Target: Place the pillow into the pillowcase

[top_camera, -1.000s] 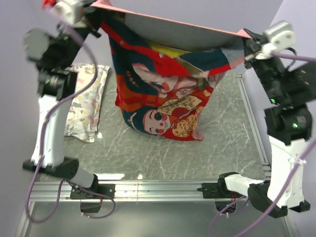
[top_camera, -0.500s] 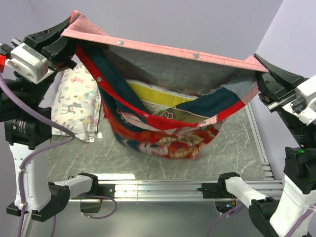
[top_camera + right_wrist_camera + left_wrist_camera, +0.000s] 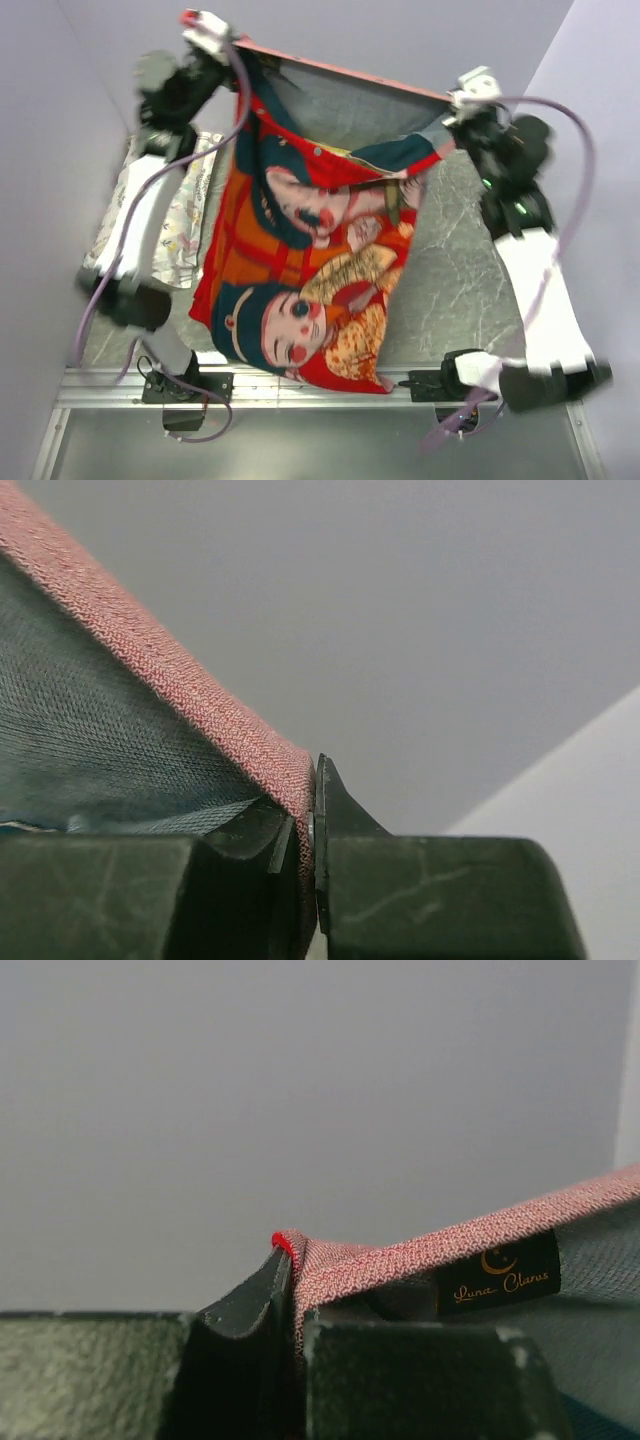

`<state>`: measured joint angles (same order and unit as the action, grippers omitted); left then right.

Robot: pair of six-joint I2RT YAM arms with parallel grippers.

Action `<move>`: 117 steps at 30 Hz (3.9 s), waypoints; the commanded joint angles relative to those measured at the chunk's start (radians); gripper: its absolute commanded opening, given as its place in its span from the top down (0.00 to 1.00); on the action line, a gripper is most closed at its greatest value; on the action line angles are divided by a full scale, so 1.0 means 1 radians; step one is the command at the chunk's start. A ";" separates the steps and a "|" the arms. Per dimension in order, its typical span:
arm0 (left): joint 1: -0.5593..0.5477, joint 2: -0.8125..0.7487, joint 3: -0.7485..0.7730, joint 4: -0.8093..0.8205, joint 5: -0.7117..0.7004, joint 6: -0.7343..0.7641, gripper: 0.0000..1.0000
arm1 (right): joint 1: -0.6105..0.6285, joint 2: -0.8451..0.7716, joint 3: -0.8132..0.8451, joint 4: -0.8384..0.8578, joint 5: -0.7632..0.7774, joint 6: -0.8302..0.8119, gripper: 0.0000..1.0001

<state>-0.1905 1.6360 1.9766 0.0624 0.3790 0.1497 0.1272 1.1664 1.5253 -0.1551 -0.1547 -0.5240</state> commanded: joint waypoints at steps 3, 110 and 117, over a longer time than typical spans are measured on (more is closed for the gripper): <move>0.074 0.475 0.408 -0.028 -0.495 0.078 1.00 | -0.110 0.219 -0.024 0.075 0.739 -0.134 1.00; 0.049 0.337 -0.498 -0.593 -0.281 -0.259 0.45 | 0.136 0.561 -0.131 -0.485 0.537 0.303 0.85; 0.068 0.326 -0.504 -0.602 -0.252 -0.240 0.50 | -0.291 0.478 -0.228 -0.415 0.587 0.030 0.97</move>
<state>-0.1593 1.9419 1.4754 -0.4831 0.2279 -0.1219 -0.0734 1.6684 1.3109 -0.5598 0.2607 -0.3092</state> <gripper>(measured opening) 0.487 0.038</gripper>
